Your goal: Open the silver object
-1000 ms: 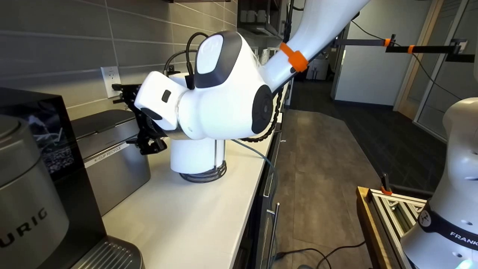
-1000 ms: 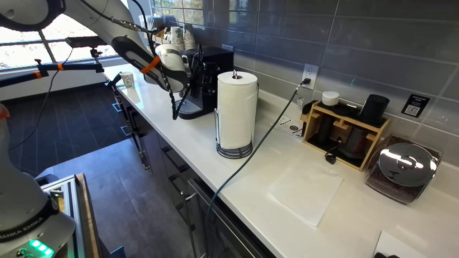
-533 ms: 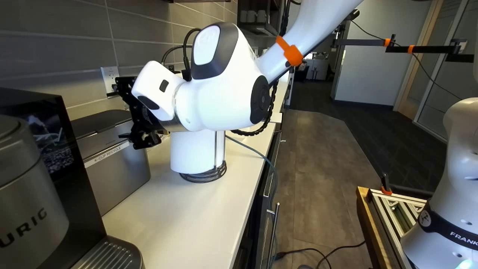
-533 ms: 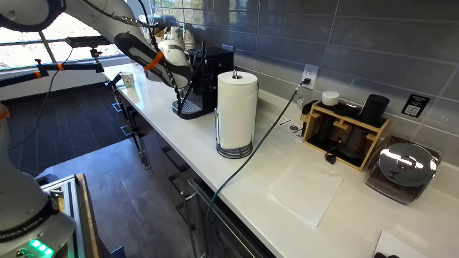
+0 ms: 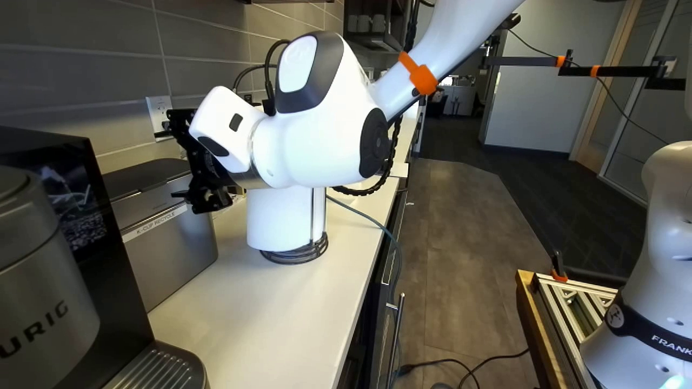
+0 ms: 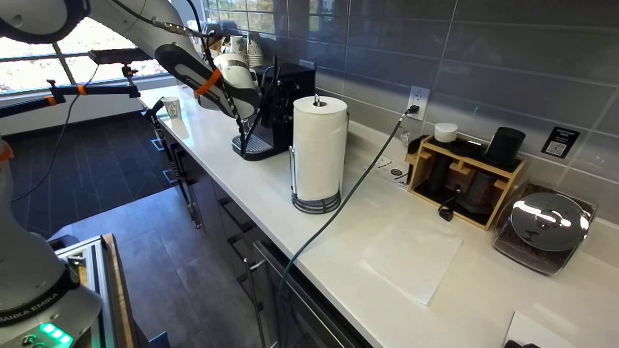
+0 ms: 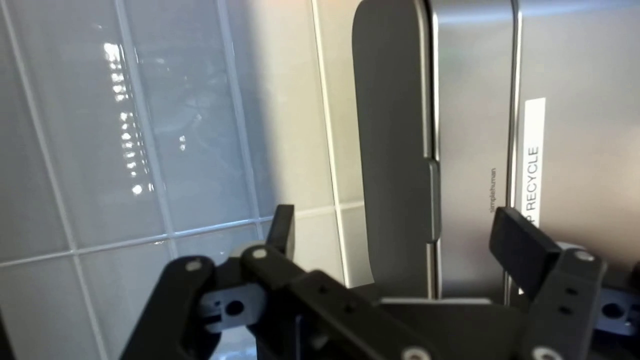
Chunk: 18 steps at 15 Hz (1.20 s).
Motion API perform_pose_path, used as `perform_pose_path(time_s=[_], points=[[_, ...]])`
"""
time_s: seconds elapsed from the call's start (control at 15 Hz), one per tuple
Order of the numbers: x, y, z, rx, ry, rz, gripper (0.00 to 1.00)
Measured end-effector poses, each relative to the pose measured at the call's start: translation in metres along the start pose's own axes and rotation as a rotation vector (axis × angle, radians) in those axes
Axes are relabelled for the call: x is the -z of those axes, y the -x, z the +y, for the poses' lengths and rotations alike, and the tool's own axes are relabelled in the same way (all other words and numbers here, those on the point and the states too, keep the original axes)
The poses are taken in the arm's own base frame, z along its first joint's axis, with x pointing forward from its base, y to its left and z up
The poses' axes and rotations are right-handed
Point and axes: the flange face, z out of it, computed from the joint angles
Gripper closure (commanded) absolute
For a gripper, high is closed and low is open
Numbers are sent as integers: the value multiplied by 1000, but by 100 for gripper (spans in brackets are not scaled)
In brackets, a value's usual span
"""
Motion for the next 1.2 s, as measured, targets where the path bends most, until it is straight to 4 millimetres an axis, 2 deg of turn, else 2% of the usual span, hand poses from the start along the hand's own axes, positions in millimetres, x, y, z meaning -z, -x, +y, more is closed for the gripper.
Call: perform_pose_path(time_s=[0.53,0.73,1.0,1.2], points=[[-28,15,15,-24,32,-29,0],[-35,6,8,-30,9,-7,0],[-35,-9,-3,-9,-22,19,0],[-33,-19,-2,35,-16,31,0]])
